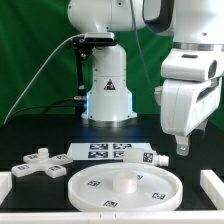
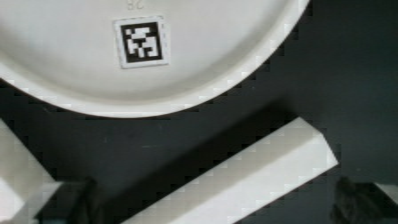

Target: Assemble round table

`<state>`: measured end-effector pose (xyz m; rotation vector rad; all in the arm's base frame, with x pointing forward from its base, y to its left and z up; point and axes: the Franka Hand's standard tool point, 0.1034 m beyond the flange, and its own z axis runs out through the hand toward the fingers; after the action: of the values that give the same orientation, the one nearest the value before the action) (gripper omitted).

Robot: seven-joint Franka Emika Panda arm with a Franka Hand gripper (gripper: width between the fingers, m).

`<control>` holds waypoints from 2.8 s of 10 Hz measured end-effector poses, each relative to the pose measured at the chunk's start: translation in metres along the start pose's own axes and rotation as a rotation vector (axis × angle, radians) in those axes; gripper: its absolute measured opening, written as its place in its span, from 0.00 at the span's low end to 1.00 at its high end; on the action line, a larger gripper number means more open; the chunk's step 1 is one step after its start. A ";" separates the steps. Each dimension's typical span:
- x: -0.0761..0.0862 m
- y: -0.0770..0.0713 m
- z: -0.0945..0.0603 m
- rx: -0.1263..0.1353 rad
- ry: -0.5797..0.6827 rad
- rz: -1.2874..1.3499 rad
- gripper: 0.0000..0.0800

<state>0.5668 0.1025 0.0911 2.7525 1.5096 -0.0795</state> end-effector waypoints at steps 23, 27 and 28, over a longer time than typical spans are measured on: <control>-0.096 0.055 0.064 -0.037 0.035 -0.011 0.17; -0.096 0.056 0.063 -0.039 0.036 -0.011 0.00; -0.095 0.057 0.057 -0.036 0.031 -0.008 0.00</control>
Offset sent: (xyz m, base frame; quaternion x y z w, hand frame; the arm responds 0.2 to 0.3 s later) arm -0.0061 -0.0708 -0.0030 -0.0294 0.0668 -0.0620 0.9954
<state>0.5612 -0.0091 0.0370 2.7326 1.5138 -0.0094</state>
